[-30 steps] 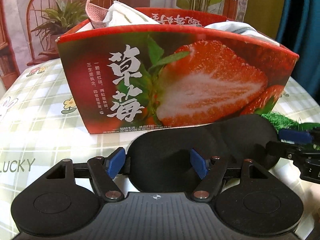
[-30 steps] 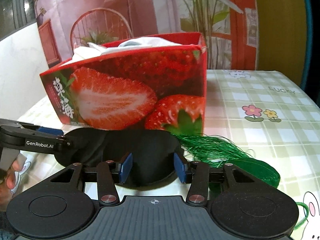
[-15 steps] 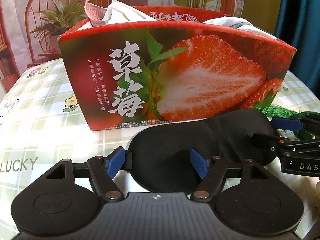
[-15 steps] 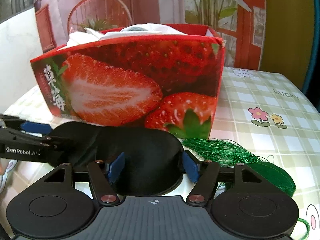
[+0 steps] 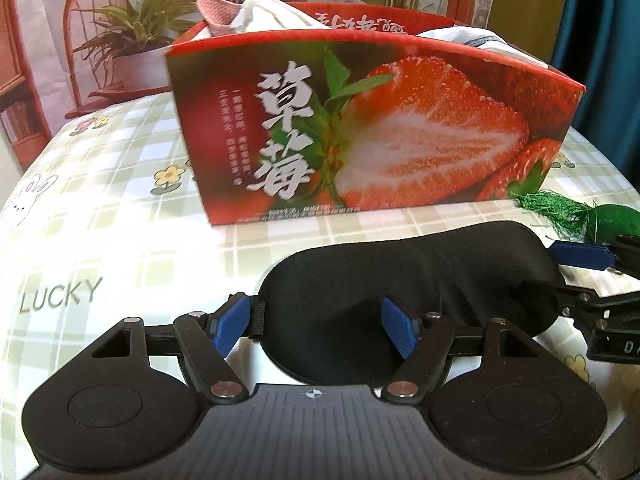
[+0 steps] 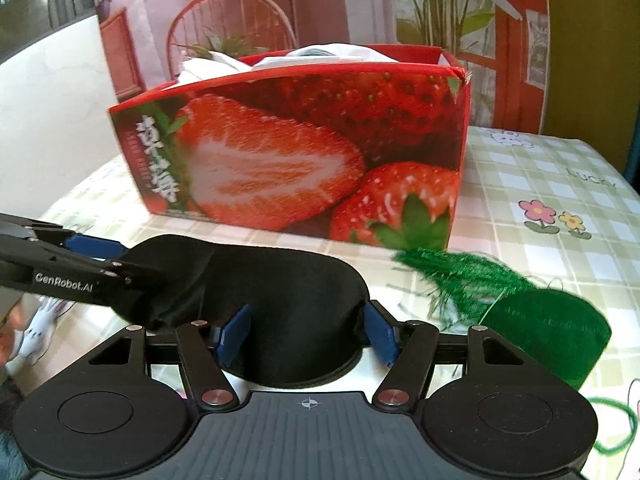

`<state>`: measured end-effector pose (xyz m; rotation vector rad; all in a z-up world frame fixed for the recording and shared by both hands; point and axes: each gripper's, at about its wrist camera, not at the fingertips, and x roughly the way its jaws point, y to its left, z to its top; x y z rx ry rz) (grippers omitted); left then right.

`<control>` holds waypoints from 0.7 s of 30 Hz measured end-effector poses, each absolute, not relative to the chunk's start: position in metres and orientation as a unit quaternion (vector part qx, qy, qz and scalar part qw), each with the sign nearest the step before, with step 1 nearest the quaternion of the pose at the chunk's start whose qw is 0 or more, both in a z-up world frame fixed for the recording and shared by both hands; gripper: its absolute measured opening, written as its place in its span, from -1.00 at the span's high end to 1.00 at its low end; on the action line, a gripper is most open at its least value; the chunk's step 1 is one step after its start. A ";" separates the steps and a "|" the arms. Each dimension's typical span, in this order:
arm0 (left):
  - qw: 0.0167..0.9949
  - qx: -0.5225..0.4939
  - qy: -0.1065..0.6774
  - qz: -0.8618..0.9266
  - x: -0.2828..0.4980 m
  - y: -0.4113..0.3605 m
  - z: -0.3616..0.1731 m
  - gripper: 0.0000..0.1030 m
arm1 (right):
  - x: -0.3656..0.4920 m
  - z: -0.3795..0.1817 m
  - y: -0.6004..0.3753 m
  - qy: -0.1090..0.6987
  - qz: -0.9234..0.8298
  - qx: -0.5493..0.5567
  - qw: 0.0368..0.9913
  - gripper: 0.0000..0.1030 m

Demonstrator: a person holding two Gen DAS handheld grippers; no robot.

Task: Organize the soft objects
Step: 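Close the left tool on the black eye mask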

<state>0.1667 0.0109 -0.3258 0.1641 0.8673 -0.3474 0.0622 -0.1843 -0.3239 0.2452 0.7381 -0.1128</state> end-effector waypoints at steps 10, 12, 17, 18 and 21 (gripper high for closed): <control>0.895 0.070 0.412 -0.158 0.150 0.024 -0.325 -0.49 | 0.056 -0.324 -0.178 0.352 -0.067 0.103 0.928 -0.29; 0.895 0.071 0.410 -0.159 0.150 0.024 -0.325 -0.50 | 0.055 -0.325 -0.182 0.354 -0.071 0.114 0.926 -0.29; 0.895 0.072 0.410 -0.160 0.154 0.018 -0.327 -0.51 | 0.056 -0.327 -0.180 0.358 -0.066 0.120 0.923 -0.29; 0.895 0.072 0.410 -0.161 0.154 0.019 -0.327 -0.51 | 0.056 -0.326 -0.179 0.359 -0.061 0.121 0.924 -0.27; 0.896 0.069 0.407 -0.163 0.155 0.018 -0.328 -0.53 | 0.056 -0.325 -0.176 0.356 -0.052 0.123 0.925 -0.11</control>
